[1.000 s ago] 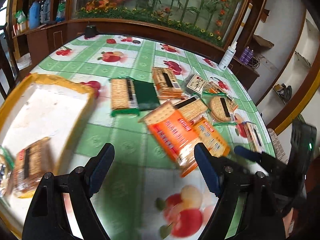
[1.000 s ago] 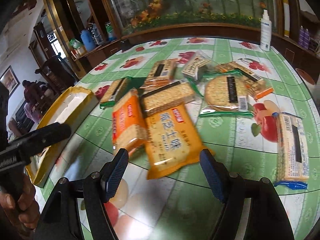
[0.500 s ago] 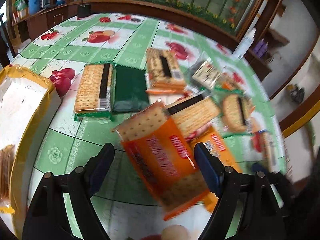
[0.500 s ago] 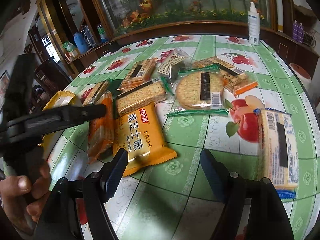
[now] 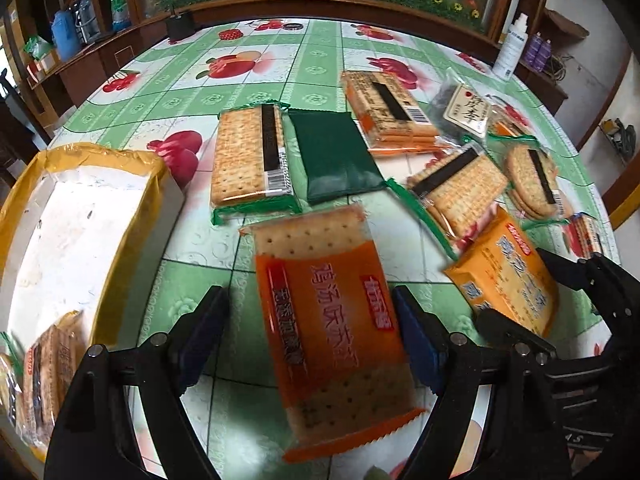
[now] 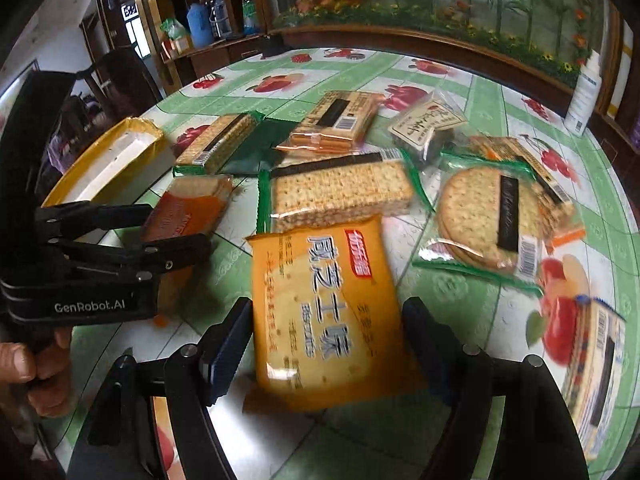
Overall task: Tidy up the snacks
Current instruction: 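Grasp the yellow cheese biscuit pack with the right gripper while the left grasps the orange pack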
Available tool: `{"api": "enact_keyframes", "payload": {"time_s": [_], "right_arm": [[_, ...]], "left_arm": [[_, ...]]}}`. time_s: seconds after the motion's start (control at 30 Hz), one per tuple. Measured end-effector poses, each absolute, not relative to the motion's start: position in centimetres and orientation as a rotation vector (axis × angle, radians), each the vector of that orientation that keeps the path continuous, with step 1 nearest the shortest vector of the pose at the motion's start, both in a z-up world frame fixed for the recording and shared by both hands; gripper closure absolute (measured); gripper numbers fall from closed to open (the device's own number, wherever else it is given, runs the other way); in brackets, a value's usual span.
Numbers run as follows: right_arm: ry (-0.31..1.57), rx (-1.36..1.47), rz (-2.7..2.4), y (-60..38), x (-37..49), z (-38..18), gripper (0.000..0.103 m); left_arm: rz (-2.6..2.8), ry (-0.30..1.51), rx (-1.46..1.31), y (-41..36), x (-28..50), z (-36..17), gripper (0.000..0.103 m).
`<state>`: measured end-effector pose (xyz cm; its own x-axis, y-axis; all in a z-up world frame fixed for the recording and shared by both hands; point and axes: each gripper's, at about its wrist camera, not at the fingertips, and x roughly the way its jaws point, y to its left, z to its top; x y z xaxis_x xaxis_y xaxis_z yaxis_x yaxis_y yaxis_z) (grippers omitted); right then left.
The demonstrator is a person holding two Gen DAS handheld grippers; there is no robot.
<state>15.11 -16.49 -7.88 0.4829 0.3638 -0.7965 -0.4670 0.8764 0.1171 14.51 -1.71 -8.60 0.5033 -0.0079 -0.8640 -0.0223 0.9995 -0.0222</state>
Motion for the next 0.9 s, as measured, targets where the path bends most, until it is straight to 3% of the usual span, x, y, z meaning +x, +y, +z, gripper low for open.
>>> {"api": "enact_keyframes", "payload": {"time_s": [0.13, 0.2, 0.23, 0.6, 0.9], "right_arm": [[0.93, -0.124, 0.47, -16.4, 15.1, -8.0, 0.029], [0.928, -0.108, 0.466, -16.7, 15.0, -7.9, 0.03], [0.922, -0.093, 0.466, -17.0, 14.8, -7.8, 0.03], [0.81, 0.087, 0.497, -20.5, 11.6, -3.7, 0.03], [0.726, 0.09, 0.573, -18.1, 8.6, -0.3, 0.03]], "left_arm": [[0.013, 1.023, -0.002, -2.1, 14.5, -8.8, 0.022], [-0.006, 0.999, -0.004, -2.0, 14.1, -8.4, 0.045], [-0.005, 0.992, 0.002, -2.0, 14.0, -8.3, 0.048], [0.001, 0.857, 0.05, -1.1, 9.7, -5.7, 0.049], [0.087, 0.74, 0.051, 2.2, 5.4, -2.1, 0.049]]}}
